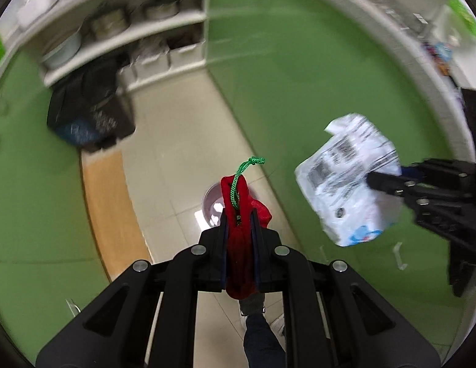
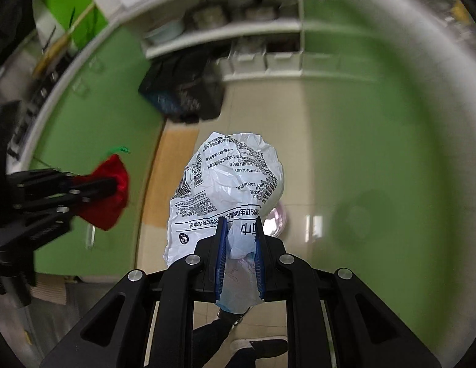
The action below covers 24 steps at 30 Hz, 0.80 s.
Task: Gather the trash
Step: 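Carry both items to the pink bin and open both grippers to drop them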
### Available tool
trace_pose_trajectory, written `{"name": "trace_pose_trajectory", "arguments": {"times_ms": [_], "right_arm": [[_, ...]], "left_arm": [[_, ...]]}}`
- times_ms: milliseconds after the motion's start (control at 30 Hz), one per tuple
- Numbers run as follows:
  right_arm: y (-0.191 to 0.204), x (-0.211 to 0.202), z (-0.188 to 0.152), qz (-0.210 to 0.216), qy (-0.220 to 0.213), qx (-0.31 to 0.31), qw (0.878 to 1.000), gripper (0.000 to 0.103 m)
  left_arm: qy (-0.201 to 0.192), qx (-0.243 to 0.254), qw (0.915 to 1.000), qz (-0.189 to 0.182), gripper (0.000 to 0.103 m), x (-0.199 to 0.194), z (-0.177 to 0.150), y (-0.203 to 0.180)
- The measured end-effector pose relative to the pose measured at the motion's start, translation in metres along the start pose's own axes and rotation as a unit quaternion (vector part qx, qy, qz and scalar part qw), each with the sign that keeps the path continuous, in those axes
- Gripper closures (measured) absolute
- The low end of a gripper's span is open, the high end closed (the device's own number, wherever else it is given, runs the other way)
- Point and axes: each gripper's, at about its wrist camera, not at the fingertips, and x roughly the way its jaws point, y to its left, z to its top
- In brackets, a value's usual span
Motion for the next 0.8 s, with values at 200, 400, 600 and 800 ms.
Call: {"name": "trace_pose_trajectory", "arguments": {"times_ms": [200,400,600,800], "right_arm": [[0.002,0.129,-0.004,0.011,0.038,-0.012,0.999,0.087],[-0.008,0.229,-0.017,0.009,0.067,-0.021,0.997,0.087],[-0.022,0.304,-0.026,0.006,0.081,-0.024,0.996,0.07],[-0.044,0.322,-0.033,-0.013,0.077,-0.004,0.997,0.02]], "left_arm": [[0.019,-0.038,0.9991,0.002,0.091,0.078,-0.03,0.04],[0.036,-0.069,0.997,-0.005,0.091,0.156,-0.048,0.063],[0.044,-0.073,0.9963,-0.006,0.091,0.213,-0.058,0.077],[0.055,-0.07,0.996,-0.012,0.091,0.244,-0.064,0.077]]}}
